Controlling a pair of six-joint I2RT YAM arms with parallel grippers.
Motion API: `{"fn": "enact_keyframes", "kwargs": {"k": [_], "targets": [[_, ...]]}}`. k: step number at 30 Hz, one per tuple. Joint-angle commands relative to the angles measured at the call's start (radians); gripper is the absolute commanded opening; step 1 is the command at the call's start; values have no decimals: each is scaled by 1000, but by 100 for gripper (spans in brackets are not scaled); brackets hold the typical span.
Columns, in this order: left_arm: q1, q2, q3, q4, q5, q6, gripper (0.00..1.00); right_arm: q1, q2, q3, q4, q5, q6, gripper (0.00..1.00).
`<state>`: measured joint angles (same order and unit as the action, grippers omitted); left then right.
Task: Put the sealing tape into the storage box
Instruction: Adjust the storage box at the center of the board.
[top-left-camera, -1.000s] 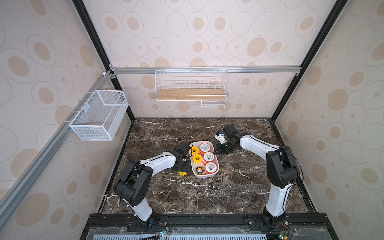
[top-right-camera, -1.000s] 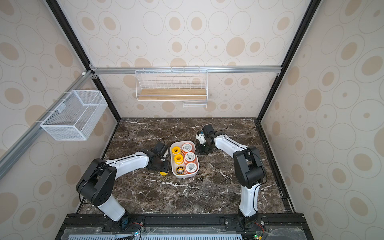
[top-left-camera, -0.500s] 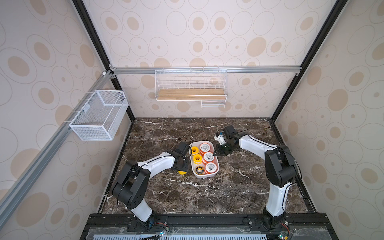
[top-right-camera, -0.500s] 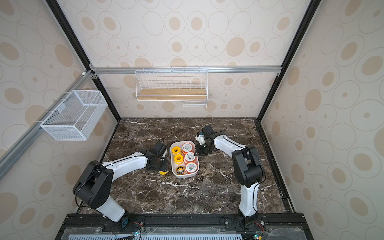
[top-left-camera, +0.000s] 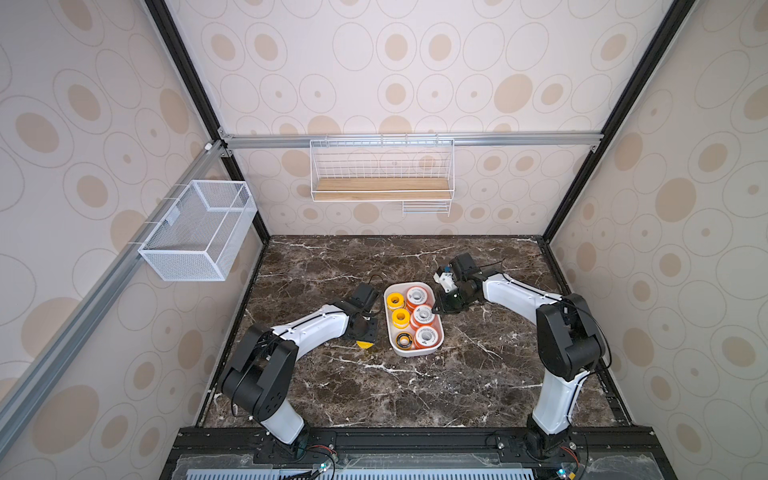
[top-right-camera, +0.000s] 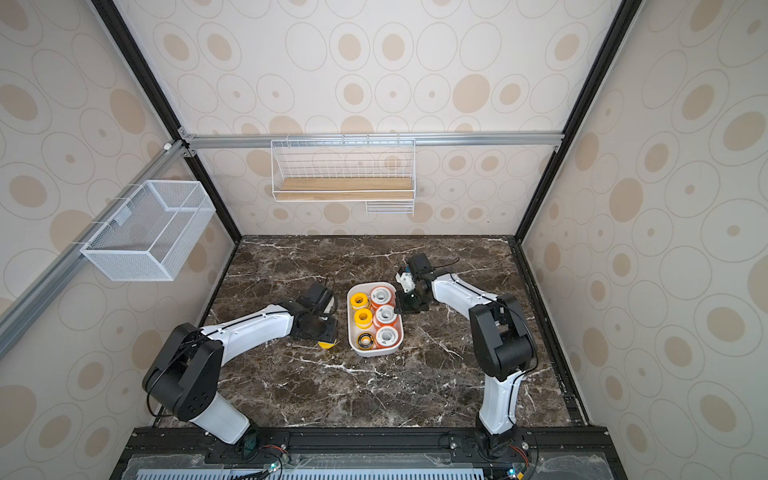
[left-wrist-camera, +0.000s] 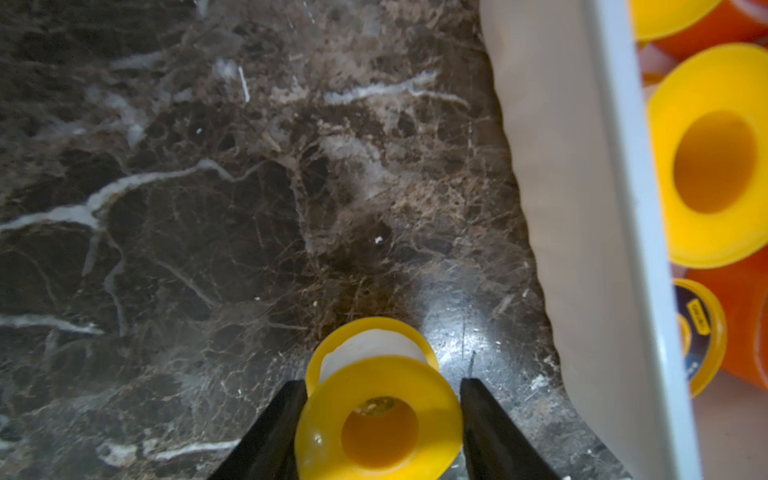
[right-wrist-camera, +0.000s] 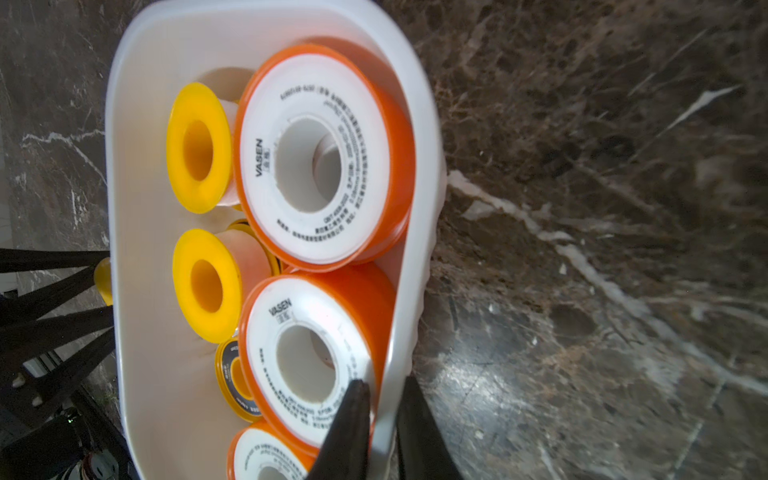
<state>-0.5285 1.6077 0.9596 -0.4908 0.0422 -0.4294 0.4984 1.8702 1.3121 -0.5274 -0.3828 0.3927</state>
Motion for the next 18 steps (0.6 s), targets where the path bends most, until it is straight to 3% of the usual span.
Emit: {"fn": "enact_keyframes", "kwargs": {"k": [1,18], "targets": [[-5,-31,7,-23,32,-14,60,-7,-34,-31,-29,26,-4,17],[-11,-204,97,-134,126,-36,61,-7,-92,-143,45,-9,41,17]]}}
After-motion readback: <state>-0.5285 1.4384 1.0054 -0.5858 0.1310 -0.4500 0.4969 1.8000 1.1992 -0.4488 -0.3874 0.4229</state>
